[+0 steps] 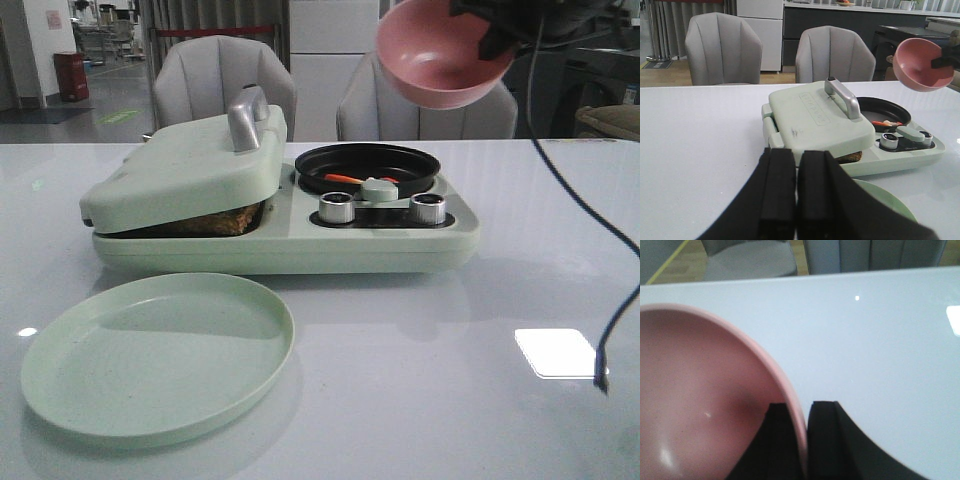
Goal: Make breakfast with bread and shrimp
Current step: 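Carry the empty pink bowl back and lower it onto the table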
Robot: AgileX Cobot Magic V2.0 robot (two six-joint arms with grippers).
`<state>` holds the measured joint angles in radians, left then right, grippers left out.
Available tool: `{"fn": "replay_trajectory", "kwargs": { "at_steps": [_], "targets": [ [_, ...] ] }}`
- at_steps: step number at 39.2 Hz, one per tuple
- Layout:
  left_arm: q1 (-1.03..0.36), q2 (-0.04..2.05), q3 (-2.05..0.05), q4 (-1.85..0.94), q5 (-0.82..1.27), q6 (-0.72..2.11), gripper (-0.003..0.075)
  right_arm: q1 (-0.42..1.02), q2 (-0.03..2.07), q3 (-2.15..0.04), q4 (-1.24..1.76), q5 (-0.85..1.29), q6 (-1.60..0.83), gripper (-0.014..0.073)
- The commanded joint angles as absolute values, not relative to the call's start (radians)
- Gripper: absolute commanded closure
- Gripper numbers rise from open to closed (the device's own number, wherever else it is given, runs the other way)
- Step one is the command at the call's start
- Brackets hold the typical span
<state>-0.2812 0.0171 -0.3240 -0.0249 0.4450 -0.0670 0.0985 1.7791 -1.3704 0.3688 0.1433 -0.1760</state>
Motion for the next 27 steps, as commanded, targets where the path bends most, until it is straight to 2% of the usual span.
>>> {"fn": "replay_trajectory", "kwargs": {
  "at_steps": [1,14,27],
  "targets": [
    [-0.288,0.033,-0.348,-0.032,0.365,-0.077,0.0607,0.049,1.674,-1.41,0.364,0.233,-0.172,0.0457],
    [-0.288,0.033,-0.348,-0.032,0.365,-0.077,0.0607,-0.048,1.65,-1.406,0.362,0.576,-0.181,0.0457],
    [-0.288,0.033,-0.348,-0.032,0.365,-0.077,0.0607,-0.057,1.649,-1.266,0.367,0.592,-0.197,0.0457]
  ]
}}
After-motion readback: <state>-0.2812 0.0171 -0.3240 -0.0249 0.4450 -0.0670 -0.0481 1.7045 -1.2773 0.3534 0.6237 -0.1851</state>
